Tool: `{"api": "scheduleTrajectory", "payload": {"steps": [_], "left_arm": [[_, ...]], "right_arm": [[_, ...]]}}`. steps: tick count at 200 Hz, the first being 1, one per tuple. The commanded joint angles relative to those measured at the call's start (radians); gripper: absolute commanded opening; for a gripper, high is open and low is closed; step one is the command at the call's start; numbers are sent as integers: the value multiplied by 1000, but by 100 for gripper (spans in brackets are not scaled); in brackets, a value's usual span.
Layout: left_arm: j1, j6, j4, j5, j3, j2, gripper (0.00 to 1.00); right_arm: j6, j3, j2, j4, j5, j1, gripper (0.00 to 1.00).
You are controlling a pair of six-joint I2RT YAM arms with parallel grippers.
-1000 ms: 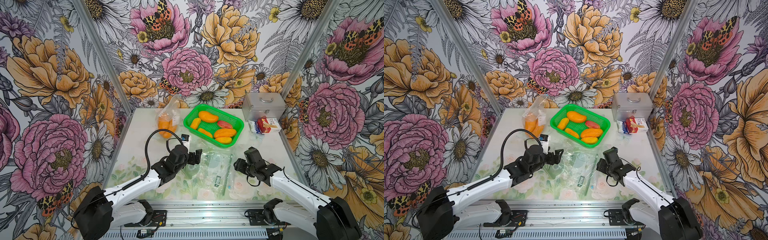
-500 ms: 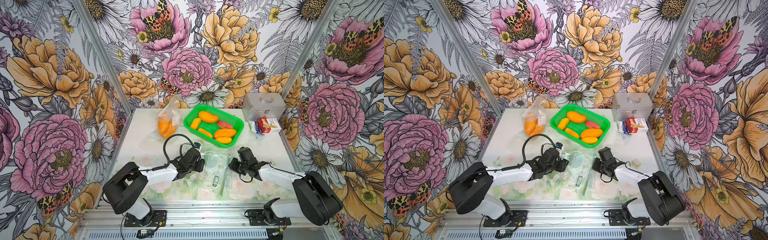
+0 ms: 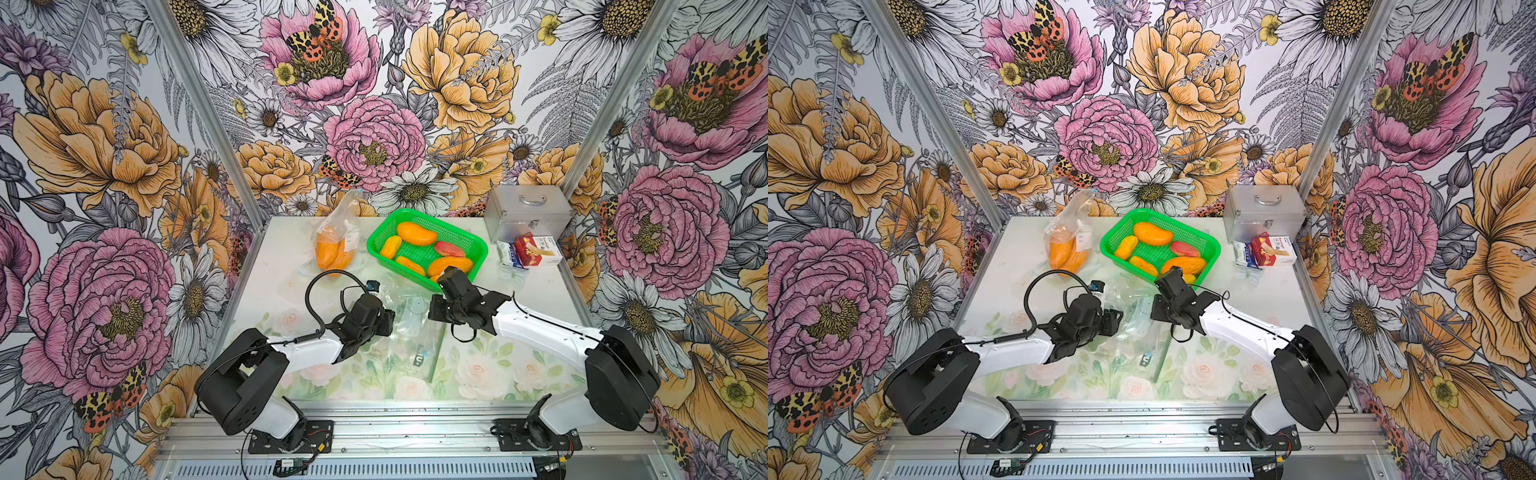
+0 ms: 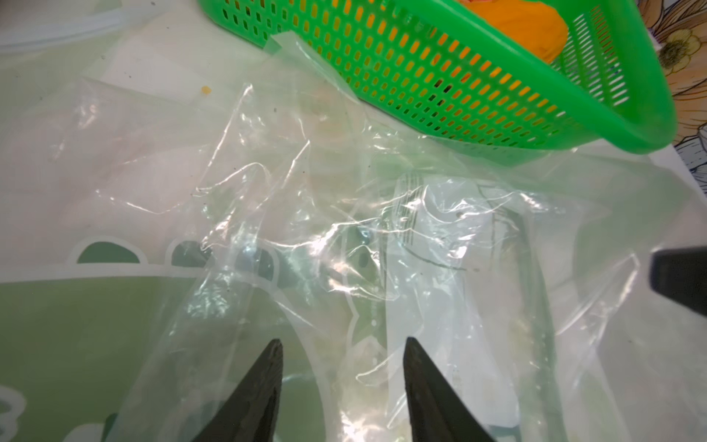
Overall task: Place the mango in a zip-top bag and seal the zipper
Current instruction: Open the zipper food storage bag.
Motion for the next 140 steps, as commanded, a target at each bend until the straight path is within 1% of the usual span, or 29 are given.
{"api": "scheduleTrajectory", "payload": {"steps": [1, 9, 18, 33, 49, 54, 59, 69, 75, 96, 111, 129, 140], "left_arm": [[19, -29, 49, -67, -31, -93, 51], [27, -33, 47, -69, -41, -115, 50], [39, -41, 43, -64, -50, -131, 48], [46, -45, 41, -50, -64, -152, 47], [44, -19, 35, 3, -74, -164, 47], [41, -7, 32, 24, -75, -166, 47], [36, 5, 32, 45, -76, -168, 49], [13, 30, 33, 73, -79, -175, 55], [-10, 50, 34, 87, -80, -181, 58], [-109, 142, 64, 103, -107, -225, 69], [-167, 205, 156, 135, -167, -275, 79], [-216, 284, 237, 156, -221, -327, 96], [-223, 309, 232, 154, -218, -324, 99]], "right_arm": [[6, 82, 102, -73, 61, 43, 12], [8, 114, 138, -72, 62, 53, 17], [6, 149, 177, -72, 64, 63, 19], [5, 197, 221, -72, 62, 71, 26], [1, 227, 236, -70, 56, 73, 27], [-2, 233, 235, -71, 57, 73, 26], [-6, 237, 232, -70, 59, 73, 22], [-10, 238, 221, -70, 59, 74, 10], [-9, 238, 213, -70, 55, 72, 7], [-2, 229, 183, -71, 26, 66, 7], [5, 222, 167, -70, 15, 66, 7], [9, 220, 158, -70, 3, 66, 8], [14, 221, 157, -70, -2, 66, 9]]}}
